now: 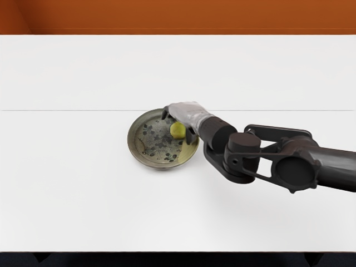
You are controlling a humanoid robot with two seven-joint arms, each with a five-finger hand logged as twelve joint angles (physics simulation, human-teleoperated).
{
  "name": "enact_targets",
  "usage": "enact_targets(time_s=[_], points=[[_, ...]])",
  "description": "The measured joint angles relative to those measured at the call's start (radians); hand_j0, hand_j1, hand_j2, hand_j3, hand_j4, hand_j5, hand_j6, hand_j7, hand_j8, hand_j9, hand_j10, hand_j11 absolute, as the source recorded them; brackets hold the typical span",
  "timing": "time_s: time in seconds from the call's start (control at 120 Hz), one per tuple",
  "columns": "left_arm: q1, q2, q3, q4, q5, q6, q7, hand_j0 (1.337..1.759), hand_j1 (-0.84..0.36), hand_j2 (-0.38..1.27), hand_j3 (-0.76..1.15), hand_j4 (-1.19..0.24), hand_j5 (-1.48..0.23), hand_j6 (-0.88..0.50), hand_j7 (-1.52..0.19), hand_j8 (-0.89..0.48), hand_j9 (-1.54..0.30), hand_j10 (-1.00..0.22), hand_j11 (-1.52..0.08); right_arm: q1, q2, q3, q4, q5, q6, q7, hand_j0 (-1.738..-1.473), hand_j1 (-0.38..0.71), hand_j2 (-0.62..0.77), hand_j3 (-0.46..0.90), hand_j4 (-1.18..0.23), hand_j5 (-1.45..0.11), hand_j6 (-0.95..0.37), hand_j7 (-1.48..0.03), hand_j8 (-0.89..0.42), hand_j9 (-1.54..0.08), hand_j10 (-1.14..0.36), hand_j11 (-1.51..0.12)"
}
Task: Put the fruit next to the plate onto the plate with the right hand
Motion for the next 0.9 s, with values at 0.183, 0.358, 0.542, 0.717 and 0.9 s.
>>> enact_targets(time_s=[0.183,0.358,0.542,0.717,0.9], points=[[0.0,0.0,0.0,0.0,0.0,0.0,0.0,1.658,0.32,0.0,0.0,-0.02,-0.03,-0.02,-0.03,-0.02,-0.03,-0.02,-0.03,0.003,0.003,0.008,-0.016,0.004,0.002,0.0,-1.657,-0.06,-0.02,0.0,-0.26,-0.34,-0.24,-0.34,-0.23,-0.34,-0.25,-0.34],[0.0,0.0,0.0,0.0,0.0,0.0,0.0,1.658,0.32,0.0,0.0,-0.02,-0.03,-0.02,-0.03,-0.02,-0.03,-0.02,-0.03,0.008,0.0,0.05,-0.016,0.009,0.008,0.0,-1.658,-0.11,-0.03,0.0,-0.21,-0.27,-0.2,-0.27,-0.2,-0.27,-0.2,-0.27],[0.0,0.0,0.0,0.0,0.0,0.0,0.0,1.658,0.32,0.0,0.0,-0.02,-0.03,-0.02,-0.03,-0.02,-0.03,-0.02,-0.03,0.011,-0.024,0.111,-0.001,0.057,0.011,0.0,-1.658,-0.21,-0.02,0.0,-0.12,-0.16,-0.12,-0.16,-0.12,-0.16,-0.12,-0.16],[0.0,0.0,0.0,0.0,0.0,0.0,0.0,1.658,0.32,0.0,0.0,-0.02,-0.03,-0.02,-0.03,-0.02,-0.03,-0.02,-0.03,0.008,-0.046,0.17,0.012,0.116,0.049,0.0,-1.658,-0.29,-0.01,0.0,-0.05,-0.07,-0.05,-0.07,-0.05,-0.07,-0.05,-0.07],[0.0,0.0,0.0,0.0,0.0,0.0,0.0,1.658,0.32,0.0,0.0,-0.02,-0.03,-0.02,-0.03,-0.02,-0.03,-0.02,-0.03,0.003,-0.127,0.266,0.05,0.19,0.133,0.0,-1.658,-0.33,0.0,0.0,-0.02,-0.03,-0.02,-0.03,-0.02,-0.03,-0.02,-0.03]])
